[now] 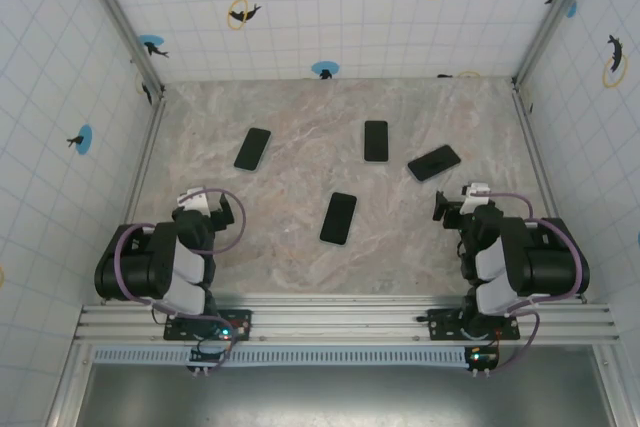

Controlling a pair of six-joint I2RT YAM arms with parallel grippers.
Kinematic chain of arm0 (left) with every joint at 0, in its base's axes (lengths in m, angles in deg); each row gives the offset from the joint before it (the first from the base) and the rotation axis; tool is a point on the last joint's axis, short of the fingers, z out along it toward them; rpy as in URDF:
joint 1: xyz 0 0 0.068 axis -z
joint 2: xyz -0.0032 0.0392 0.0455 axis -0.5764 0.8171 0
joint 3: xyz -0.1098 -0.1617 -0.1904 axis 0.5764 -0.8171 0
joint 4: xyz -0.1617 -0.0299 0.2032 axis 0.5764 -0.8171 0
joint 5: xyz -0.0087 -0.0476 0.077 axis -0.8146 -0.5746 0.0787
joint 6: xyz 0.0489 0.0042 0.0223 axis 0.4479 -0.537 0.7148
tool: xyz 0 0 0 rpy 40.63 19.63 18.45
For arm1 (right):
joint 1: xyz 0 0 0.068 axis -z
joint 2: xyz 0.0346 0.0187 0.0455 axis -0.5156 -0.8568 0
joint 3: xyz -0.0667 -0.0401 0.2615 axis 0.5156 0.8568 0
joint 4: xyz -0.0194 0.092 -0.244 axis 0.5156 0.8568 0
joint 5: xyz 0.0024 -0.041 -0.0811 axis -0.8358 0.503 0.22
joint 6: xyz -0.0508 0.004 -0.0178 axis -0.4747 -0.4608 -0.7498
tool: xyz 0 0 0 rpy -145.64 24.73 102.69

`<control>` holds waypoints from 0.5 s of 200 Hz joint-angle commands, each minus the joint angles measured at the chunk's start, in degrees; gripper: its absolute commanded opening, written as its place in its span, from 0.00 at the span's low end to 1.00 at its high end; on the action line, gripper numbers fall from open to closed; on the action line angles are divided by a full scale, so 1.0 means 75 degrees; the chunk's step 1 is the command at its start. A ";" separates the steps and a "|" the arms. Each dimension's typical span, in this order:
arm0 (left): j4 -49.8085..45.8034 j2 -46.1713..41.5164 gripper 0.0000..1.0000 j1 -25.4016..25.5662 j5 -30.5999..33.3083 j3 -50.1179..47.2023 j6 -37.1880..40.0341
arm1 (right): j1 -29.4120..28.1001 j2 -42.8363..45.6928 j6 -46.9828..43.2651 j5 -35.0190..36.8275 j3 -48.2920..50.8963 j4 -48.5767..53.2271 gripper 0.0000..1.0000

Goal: Take the phone out of the phone case

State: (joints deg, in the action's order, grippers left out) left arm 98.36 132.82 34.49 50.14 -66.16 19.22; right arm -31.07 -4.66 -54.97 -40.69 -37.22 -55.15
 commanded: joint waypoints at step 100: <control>0.0269 0.0021 0.98 -0.0022 -0.0138 -0.0028 -0.0077 | -0.0043 -0.0066 0.0063 0.0270 0.0106 -0.0204 0.99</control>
State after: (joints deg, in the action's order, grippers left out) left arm 98.36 132.82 34.49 50.12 -66.16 19.22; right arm -31.09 -4.66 -54.58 -39.51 -37.22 -55.08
